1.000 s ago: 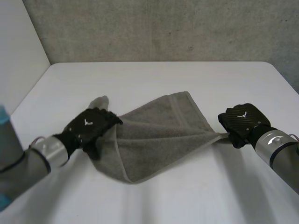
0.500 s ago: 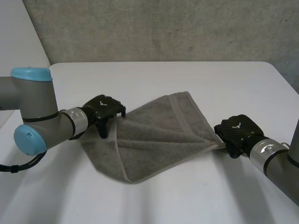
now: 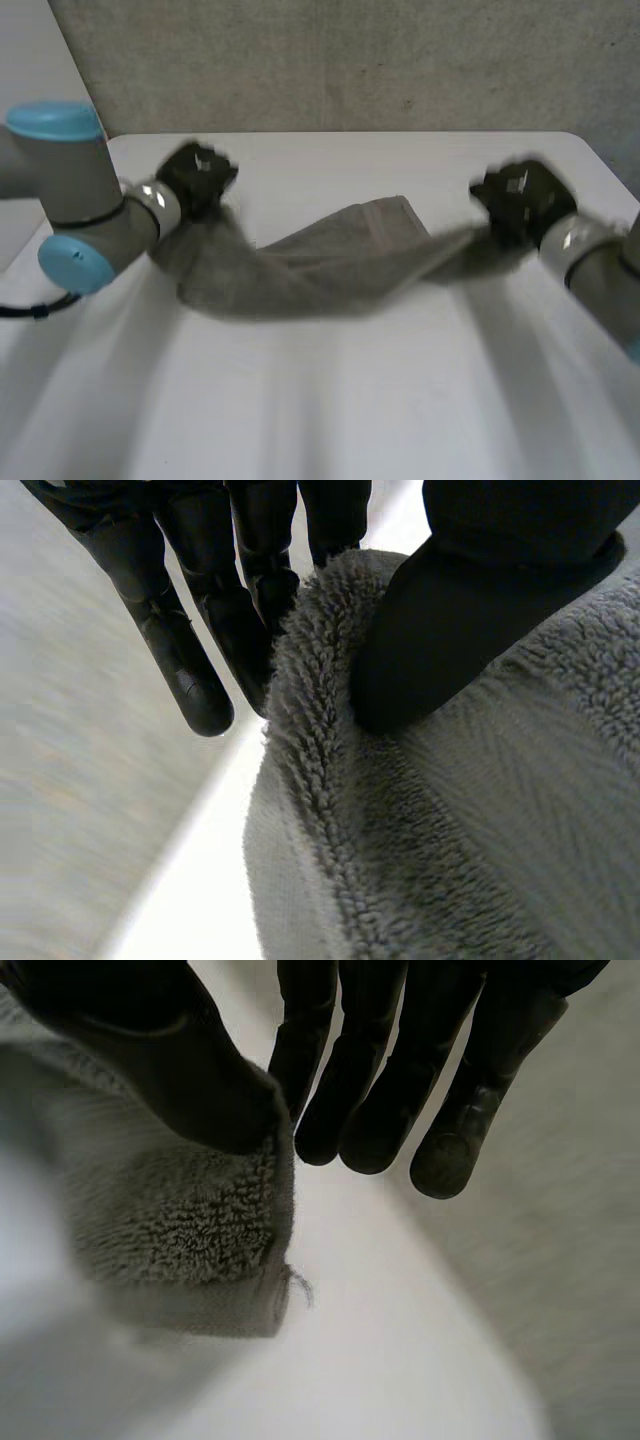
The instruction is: Fold the towel.
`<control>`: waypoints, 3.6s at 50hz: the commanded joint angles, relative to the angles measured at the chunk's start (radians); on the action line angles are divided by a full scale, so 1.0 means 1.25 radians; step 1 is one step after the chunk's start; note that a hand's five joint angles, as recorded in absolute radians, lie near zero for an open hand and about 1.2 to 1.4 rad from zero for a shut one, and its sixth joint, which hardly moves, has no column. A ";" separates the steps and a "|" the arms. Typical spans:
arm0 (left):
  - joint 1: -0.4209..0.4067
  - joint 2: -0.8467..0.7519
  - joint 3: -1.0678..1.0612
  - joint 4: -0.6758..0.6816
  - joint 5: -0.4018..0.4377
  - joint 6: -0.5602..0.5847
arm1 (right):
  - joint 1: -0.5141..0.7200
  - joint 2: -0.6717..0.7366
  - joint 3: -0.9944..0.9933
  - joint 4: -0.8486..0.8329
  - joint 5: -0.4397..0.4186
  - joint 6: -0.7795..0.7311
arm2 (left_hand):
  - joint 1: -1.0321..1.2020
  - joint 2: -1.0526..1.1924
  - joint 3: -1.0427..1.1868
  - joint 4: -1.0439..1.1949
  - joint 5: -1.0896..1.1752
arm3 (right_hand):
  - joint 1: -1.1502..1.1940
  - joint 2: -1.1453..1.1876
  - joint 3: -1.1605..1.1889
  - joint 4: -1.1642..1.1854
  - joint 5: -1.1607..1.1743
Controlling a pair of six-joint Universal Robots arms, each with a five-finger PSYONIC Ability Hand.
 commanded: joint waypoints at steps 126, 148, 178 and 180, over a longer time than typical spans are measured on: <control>0.135 0.116 -0.583 0.478 -0.018 -0.458 | 0.059 0.209 -0.035 0.135 0.107 -0.099 | 0.174 0.147 0.147 0.146 0.170 | 0.032 0.048 0.041 0.042 0.045; 0.344 0.666 -0.866 0.057 0.133 -0.322 | -0.139 -0.166 0.104 0.598 0.020 -0.406 | 0.174 0.147 0.147 0.146 0.170 | 0.032 0.048 0.041 0.042 0.045; 0.124 0.035 -0.228 0.225 -0.051 -0.374 | -0.044 0.259 -0.308 0.187 0.118 -0.152 | 0.174 0.147 0.147 0.146 0.170 | 0.032 0.048 0.041 0.042 0.045; 0.119 0.001 -0.182 0.223 -0.052 -0.374 | -0.036 0.304 -0.356 0.154 0.130 -0.151 | 0.174 0.147 0.147 0.146 0.170 | 0.032 0.048 0.041 0.042 0.045</control>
